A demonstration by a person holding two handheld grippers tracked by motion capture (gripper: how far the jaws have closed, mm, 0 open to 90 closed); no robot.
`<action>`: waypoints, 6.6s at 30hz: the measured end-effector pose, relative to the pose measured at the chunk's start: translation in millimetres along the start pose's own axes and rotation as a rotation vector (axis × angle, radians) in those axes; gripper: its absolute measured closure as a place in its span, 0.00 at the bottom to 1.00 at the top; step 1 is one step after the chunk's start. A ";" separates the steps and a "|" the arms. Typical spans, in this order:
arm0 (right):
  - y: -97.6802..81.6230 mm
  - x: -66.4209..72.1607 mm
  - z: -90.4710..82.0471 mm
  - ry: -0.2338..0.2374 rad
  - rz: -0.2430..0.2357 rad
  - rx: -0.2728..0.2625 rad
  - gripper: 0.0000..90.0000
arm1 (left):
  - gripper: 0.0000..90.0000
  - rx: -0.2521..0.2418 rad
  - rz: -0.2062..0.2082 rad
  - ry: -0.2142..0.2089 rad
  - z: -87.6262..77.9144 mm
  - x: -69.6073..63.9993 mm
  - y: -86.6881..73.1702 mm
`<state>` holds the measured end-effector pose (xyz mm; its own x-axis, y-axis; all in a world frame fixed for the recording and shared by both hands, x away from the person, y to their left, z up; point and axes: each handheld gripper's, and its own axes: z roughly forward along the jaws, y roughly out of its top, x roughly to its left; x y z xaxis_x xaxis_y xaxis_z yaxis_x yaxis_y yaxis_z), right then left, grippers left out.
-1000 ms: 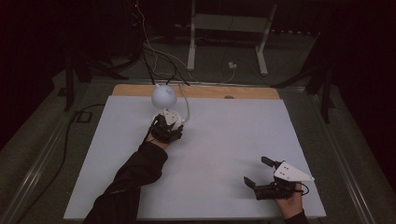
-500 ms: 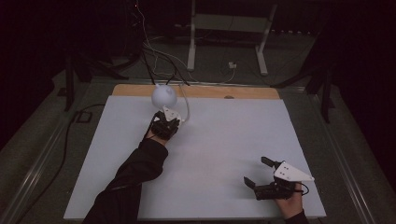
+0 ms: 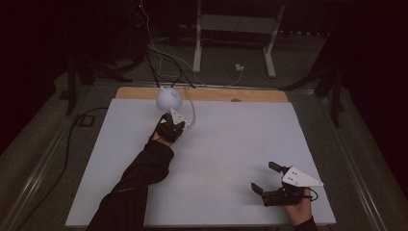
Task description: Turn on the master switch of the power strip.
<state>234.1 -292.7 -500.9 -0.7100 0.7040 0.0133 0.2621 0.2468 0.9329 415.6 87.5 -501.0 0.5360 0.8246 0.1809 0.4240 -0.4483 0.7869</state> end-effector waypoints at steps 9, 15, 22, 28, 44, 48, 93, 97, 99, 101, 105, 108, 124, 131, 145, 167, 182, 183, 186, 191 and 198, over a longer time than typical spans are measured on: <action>0.1 -0.2 -0.4 0.001 0.000 -0.002 0.00 | 1.00 0.012 0.033 0.030 6.7 1.3 -4.7; 0.2 -0.1 -0.6 0.000 -0.002 -0.002 0.00 | 1.00 0.025 0.048 0.034 9.6 1.2 -6.8; 0.1 -0.2 -0.7 0.001 -0.001 -0.001 0.00 | 1.00 0.012 0.047 0.030 11.3 1.0 -7.9; 0.1 0.0 -0.7 0.001 -0.002 0.001 0.00 | 1.00 0.015 0.051 0.048 12.3 -0.2 -7.7; 0.2 0.8 -0.2 0.005 -0.003 0.004 0.00 | 1.00 0.032 0.084 0.045 13.9 -0.5 -6.7; 0.5 1.5 -0.3 0.007 -0.004 0.004 0.00 | 1.00 0.036 0.098 0.045 14.3 -0.8 -6.7; -0.1 -0.4 -0.4 0.006 0.001 0.005 0.00 | 1.00 0.060 0.126 -0.040 -2.0 -0.7 20.3; 0.1 -0.3 -0.6 0.007 0.003 0.002 0.00 | 1.00 0.052 0.113 -0.072 -9.2 -2.7 22.7; 0.1 -0.5 -0.8 0.005 0.003 0.001 0.00 | 1.00 0.051 0.098 -0.082 -11.7 -2.6 23.4; 0.1 -0.6 -1.1 0.003 0.004 0.000 0.00 | 1.00 0.044 0.078 -0.099 -14.6 -1.6 23.9; 0.2 -0.6 -1.2 0.002 0.005 -0.002 0.00 | 1.00 0.052 0.058 -0.115 -20.5 0.7 25.2; 0.2 -0.4 -0.8 0.003 0.006 -0.001 0.00 | 1.00 0.054 0.036 -0.141 -25.4 3.4 25.6; 0.0 -0.3 0.5 0.008 0.009 0.001 0.00 | 0.57 0.085 0.009 -0.242 -39.7 1.0 23.9; 0.1 -0.4 0.4 0.007 0.008 0.001 0.00 | 0.18 0.105 -0.012 -0.318 -43.2 0.0 24.3; 0.0 -0.3 0.3 0.009 0.008 0.002 0.00 | 0.00 0.118 0.011 -0.439 -57.3 -4.1 18.0; 0.5 0.7 0.8 0.007 0.006 0.005 0.00 | 0.00 0.118 0.015 -0.455 -100.4 13.9 -21.5; 0.6 2.1 1.7 0.009 0.002 0.010 0.00 | 0.00 0.105 0.007 -0.469 -123.0 15.5 -52.3; 0.7 2.3 1.7 0.009 0.002 0.010 0.00 | 0.00 0.107 0.009 -0.466 -124.5 14.9 -54.4; 0.7 2.2 1.7 0.008 0.002 0.010 0.00 | 0.00 0.107 0.011 -0.473 -129.4 12.9 -62.5; 0.4 2.6 2.3 0.009 0.001 0.014 0.00 | 0.00 0.103 0.006 -0.473 -134.7 11.7 -75.7; 0.3 2.8 2.5 0.009 -0.002 0.016 0.00 | 0.00 0.123 -0.002 -0.470 -139.7 12.9 -93.7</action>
<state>233.8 -288.9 -501.5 -0.7164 0.6976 0.0146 0.2711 0.2590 0.9270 280.8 188.4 -489.9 0.7948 0.5930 -0.1293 0.4937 -0.5078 0.7060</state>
